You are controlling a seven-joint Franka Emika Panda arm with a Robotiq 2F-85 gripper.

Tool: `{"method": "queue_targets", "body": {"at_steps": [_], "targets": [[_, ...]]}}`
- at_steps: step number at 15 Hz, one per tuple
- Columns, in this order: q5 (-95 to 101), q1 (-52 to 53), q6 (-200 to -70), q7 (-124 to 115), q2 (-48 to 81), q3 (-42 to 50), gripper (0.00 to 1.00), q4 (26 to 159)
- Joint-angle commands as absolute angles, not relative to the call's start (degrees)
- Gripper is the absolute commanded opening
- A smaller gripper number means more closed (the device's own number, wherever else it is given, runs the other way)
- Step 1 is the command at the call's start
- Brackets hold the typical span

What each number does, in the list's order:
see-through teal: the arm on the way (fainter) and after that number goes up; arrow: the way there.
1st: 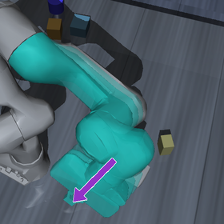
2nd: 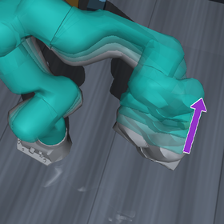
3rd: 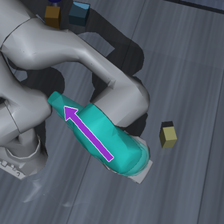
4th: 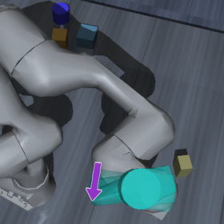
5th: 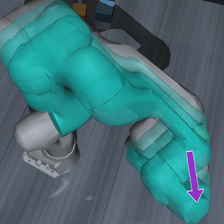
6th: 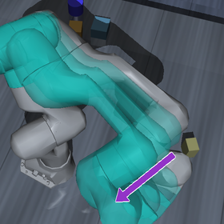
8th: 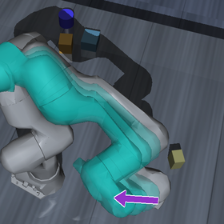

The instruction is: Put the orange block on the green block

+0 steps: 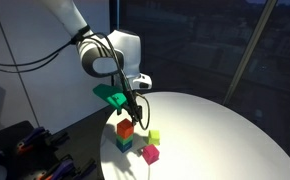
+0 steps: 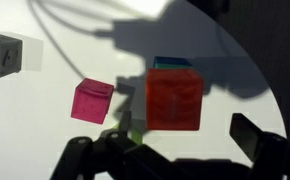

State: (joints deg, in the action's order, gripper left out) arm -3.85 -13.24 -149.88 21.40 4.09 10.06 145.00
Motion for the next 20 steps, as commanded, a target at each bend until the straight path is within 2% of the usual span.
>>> {"method": "queue_targets", "body": {"at_steps": [1, 11, 20], "targets": [[-3.45, -13.20, -145.18, 20.29, -1.24, 10.76, 1.00, 146.24], [0.46, -13.30, -139.87, 13.69, -12.02, 12.07, 1.00, 150.25], [3.69, -12.38, -134.31, 1.08, -19.66, 8.24, 1.00, 152.66]]}}
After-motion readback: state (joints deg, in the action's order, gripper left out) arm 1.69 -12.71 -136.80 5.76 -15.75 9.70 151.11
